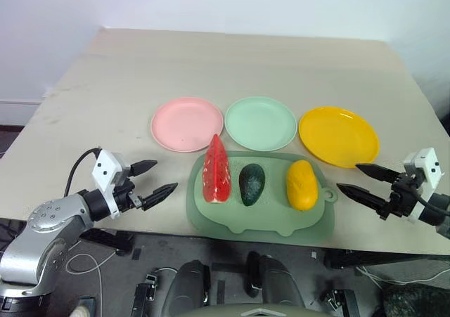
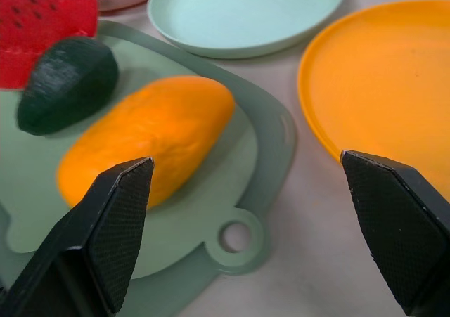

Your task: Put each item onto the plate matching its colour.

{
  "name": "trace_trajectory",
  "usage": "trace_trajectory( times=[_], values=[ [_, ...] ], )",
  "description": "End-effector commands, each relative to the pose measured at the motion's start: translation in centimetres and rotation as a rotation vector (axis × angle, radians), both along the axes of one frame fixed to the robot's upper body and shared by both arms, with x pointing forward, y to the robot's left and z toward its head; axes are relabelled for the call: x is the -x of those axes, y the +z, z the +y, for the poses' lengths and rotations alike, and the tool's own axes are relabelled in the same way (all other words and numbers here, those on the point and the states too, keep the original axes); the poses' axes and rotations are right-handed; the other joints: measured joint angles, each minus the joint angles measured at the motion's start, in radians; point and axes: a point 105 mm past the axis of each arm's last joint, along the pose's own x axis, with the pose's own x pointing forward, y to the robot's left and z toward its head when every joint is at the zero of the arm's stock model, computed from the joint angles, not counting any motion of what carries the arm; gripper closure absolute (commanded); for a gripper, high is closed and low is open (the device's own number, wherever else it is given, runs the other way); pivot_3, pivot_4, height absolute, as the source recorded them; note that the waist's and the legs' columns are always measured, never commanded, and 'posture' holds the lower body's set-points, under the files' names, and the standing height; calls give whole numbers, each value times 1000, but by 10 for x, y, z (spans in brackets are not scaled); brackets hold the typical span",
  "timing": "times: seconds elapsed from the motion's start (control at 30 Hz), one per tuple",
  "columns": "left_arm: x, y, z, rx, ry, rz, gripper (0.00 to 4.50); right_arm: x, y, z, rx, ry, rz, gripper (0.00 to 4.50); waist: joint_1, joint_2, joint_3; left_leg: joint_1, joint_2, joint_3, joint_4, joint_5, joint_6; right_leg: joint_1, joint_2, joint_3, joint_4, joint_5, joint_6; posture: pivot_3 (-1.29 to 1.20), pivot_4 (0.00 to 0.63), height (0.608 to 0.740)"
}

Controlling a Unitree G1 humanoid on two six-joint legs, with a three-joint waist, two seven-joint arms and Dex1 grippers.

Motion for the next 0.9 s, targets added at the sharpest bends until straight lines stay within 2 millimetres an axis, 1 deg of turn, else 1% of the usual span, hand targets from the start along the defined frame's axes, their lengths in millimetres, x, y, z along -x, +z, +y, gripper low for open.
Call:
trace_trajectory(
  times=[0.03, 0.17, 0.27, 0.37, 0.53, 0.7, 0.8, 0.9],
  values=[
    [3, 12, -6, 21, -5, -50, 27, -4, 19, -1, 17, 7, -57, 0, 0, 0, 0, 0, 0, 0, 0, 0, 0, 0, 0, 0, 0, 0, 0, 0, 150, 740],
    [3, 8, -10, 35, 7, -57, 27, -7, 20, -3, 20, 0, -61, 0, 0, 0, 0, -1, 0, 0, 0, 0, 0, -1, 0, 0, 0, 1, -2, 0, 150, 740],
    [3, 11, -10, 38, 14, -70, 27, -10, 27, 0, 17, 4, -70, 0, 0, 0, 0, -1, 0, 0, 0, 0, 0, -1, 0, 0, 0, 2, -3, 0, 150, 740],
    [4, 16, -5, 25, 23, -83, 27, -13, 31, 1, 19, 6, -72, 0, 0, 0, 0, -1, 0, 0, 0, 0, 0, -1, 0, 0, 0, 2, -3, 0, 150, 740],
    [4, 25, 4, 23, 29, -96, 27, -18, 38, 10, -16, -10, -75, 0, -1, 0, 0, -1, 0, 0, 0, 0, 0, -1, 1, 0, 0, 2, -3, 0, 150, 740],
    [-4, 24, 1, 35, 17, -86, 27, -6, 39, 27, 0, -41, -78, 0, 2, 0, 0, -2, 0, -1, 0, 0, 0, -1, 0, 0, 0, 2, -3, 0, 150, 740],
    [-10, 24, -1, 51, 10, -83, 27, 2, 44, 47, 18, -60, -102, 0, 1, 0, 0, -2, 0, 0, 0, 0, 0, -1, 0, 0, 0, 2, -3, 0, 150, 740],
    [-15, 21, -6, 62, -11, -67, 27, 11, 44, 64, 26, -84, -66, 0, -1, 0, 0, -2, 0, 0, 0, 0, 0, -1, 0, 0, 0, 2, -3, 0, 150, 740]
  ],
)
